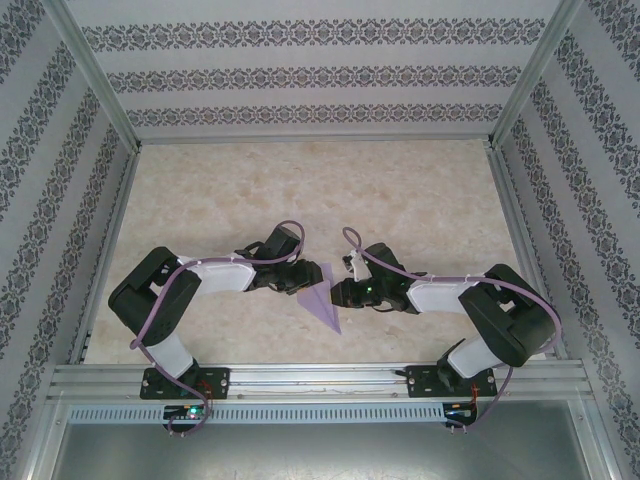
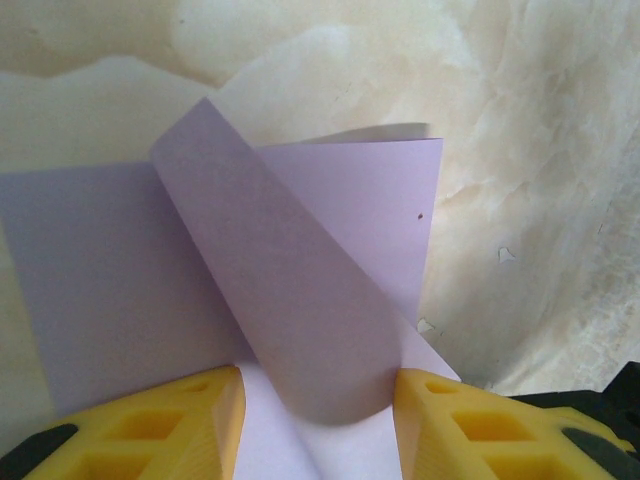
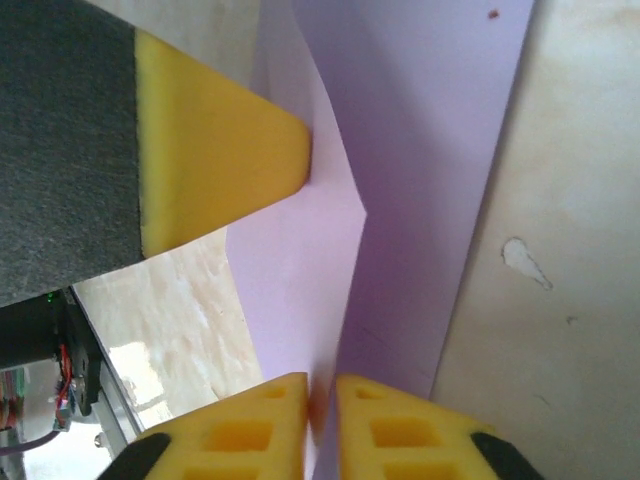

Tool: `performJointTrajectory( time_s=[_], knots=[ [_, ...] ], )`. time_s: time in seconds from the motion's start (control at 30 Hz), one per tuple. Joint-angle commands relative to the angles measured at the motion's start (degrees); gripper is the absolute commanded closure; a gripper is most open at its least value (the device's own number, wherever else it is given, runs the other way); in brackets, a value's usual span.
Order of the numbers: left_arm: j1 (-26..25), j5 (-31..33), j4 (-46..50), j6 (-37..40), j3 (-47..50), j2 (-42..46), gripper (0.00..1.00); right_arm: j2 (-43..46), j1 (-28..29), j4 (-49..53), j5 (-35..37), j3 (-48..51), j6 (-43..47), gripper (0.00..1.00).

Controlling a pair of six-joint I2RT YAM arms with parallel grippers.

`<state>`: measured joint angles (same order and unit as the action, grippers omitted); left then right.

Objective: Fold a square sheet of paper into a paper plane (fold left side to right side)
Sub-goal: Perform the fourth fold on the wing at the bottom-center of the table.

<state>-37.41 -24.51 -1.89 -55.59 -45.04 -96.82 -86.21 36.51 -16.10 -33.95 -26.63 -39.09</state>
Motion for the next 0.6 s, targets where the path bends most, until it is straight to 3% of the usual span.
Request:
performJointTrajectory(
  time_s=[0.0, 0.57],
  knots=[
    [-0.6, 1.5, 3.2, -0.4, 0.0, -1.3, 0.56, -0.8, 0.0, 0.4, 0.2, -1.2, 0.7, 0.92],
    [-0.6, 1.6, 3.6, -0.2, -0.2, -1.4, 0.56, -3.1, 0.0, 5.0, 3.0, -3.2, 3.2, 0.94]
  ],
)
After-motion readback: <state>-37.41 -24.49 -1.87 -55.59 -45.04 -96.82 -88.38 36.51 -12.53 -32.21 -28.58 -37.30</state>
